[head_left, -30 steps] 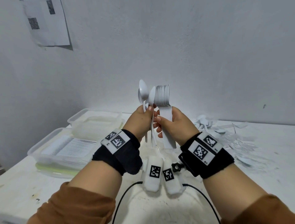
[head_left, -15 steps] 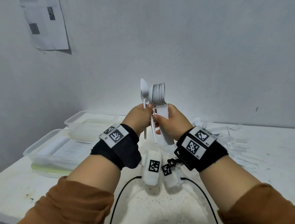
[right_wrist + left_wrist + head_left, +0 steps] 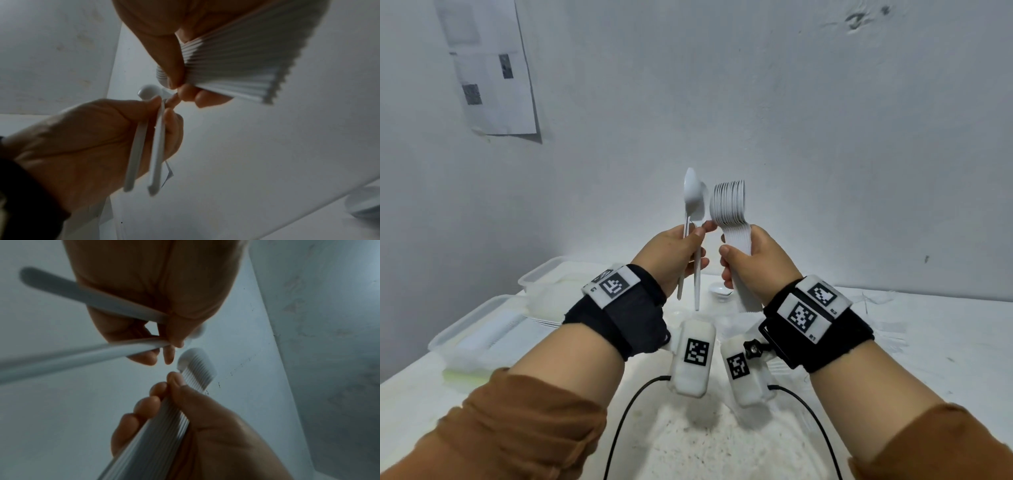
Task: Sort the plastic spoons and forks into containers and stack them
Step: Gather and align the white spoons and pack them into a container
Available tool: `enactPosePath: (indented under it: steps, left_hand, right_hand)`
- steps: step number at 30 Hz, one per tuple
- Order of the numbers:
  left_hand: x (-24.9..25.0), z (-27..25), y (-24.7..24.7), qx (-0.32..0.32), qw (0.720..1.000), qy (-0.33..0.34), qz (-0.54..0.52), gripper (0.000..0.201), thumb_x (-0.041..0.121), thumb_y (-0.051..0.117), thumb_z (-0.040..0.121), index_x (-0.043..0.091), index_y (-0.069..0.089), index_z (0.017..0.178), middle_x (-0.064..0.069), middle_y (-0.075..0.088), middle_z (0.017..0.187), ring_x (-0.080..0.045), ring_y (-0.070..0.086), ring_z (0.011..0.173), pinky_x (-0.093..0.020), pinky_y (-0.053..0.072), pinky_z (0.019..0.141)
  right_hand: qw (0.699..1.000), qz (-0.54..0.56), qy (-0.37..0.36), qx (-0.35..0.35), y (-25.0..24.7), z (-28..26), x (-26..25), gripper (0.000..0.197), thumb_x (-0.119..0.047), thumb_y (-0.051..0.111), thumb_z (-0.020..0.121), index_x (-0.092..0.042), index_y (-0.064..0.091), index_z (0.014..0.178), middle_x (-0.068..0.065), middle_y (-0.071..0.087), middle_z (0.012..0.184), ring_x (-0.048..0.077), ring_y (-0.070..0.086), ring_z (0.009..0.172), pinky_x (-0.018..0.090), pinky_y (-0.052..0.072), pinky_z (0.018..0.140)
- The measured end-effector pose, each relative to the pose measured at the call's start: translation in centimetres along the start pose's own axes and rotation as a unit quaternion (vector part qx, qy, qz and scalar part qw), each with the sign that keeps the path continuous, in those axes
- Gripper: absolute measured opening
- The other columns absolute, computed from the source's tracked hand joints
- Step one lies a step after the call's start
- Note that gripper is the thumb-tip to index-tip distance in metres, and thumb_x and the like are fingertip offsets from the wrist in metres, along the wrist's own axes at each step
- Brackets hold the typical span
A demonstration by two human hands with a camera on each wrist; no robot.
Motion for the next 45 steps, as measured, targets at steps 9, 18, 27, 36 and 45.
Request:
enactPosePath:
  steps: [9,18,27,36,45]
  left_hand:
    - [0.3,-0.7,0.9,0.015,0.997,0.019,0.074,0.02,0.015,0.045,0.098,0.018,0.055,0.082,0.001,0.044,0.069,-0.013,0.041,0.064,-0.023,0.041,0.068]
    - [0.6,-1.9,0.7,0.03,0.99,0.058,0.121,0.012,0.021,0.055,0.093,0.028,0.057,0.104,0.006,0.049,0.07,-0.011,0.042,0.059,-0.022,0.039,0.06]
    - [2.1,-2.6,-0.9,0.029,0.99,0.072,0.116,0.016,0.021,0.042,0.099,0.026,0.056,0.094,0.01,0.062,0.08,-0.007,0.043,0.055,-0.019,0.038,0.056]
    - [2.4,-2.1,-5.5,-0.009,0.995,0.063,0.071,0.034,0.05,0.03,0.097,0.029,0.056,0.109,0.01,0.064,0.082,-0.007,0.038,0.051,-0.018,0.033,0.049]
    - [1.4,-0.5,-15.0,0.032,0.999,0.025,0.02,0.022,0.025,0.038,0.099,0.022,0.057,0.09,0.005,0.047,0.075,-0.009,0.036,0.056,-0.02,0.029,0.054]
  right_hand:
    - [0.999,0.009,0.001,-0.035,-0.8,-0.6,-0.4,0.008,-0.01,0.052,0.093,-0.014,0.047,0.09,0.005,0.056,0.074,0.019,0.055,0.056,0.037,0.053,0.063]
    - [0.997,0.0,0.024,-0.067,0.2,-1.5,-0.4,0.01,-0.016,0.054,0.094,-0.011,0.048,0.101,0.008,0.059,0.084,0.018,0.061,0.065,0.037,0.056,0.065]
    - [0.997,-0.012,0.021,-0.071,1.2,-1.4,-1.7,0.014,-0.011,0.048,0.095,-0.006,0.044,0.108,0.009,0.059,0.076,0.02,0.059,0.063,0.037,0.053,0.067]
    - [0.999,-0.013,0.008,-0.048,5.3,-0.7,-3.0,0.008,-0.008,0.047,0.095,-0.009,0.045,0.103,0.006,0.051,0.07,0.017,0.049,0.055,0.027,0.045,0.052]
    - [1.0,0.018,0.007,0.0,11.7,0.7,-4.0,0.006,-0.006,0.048,0.093,-0.01,0.046,0.097,0.006,0.053,0.069,0.019,0.05,0.054,0.032,0.046,0.056]
Point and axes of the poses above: each hand's wrist, its own z-axis towards the middle knuckle, its own y-axis out of the palm, x = y × z, the point moved 7 cm from there along z, towards the middle knuckle
